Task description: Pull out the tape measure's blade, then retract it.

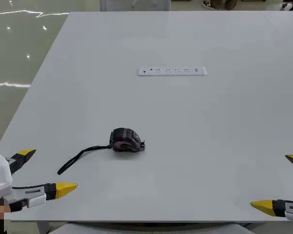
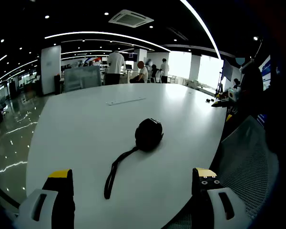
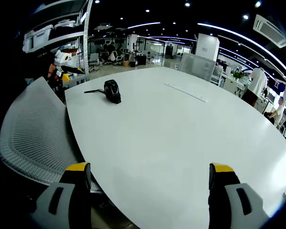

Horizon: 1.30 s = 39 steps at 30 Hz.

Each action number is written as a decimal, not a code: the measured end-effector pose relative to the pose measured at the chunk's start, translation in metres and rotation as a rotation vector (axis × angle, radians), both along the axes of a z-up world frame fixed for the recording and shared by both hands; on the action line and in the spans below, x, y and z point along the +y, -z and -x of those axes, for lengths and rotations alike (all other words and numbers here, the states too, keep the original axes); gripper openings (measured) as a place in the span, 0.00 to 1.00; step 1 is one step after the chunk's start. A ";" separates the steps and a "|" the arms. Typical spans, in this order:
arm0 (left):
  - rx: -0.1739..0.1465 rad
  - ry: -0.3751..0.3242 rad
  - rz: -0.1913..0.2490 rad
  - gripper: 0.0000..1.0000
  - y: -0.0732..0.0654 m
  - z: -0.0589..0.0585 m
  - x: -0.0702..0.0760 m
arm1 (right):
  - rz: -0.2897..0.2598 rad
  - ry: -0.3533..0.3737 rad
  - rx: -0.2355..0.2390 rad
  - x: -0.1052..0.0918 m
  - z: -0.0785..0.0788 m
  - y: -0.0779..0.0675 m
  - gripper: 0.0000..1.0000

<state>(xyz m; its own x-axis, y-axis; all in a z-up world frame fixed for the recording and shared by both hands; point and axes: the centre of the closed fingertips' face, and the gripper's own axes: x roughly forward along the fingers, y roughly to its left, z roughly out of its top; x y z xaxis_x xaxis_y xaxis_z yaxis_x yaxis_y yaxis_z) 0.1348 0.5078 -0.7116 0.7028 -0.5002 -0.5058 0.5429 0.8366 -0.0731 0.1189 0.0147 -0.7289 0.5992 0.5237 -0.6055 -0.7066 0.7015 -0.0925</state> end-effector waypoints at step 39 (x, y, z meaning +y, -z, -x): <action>0.071 0.188 -0.196 1.00 0.020 -0.018 -0.012 | 0.002 -0.128 -0.003 0.036 -0.032 -0.005 1.00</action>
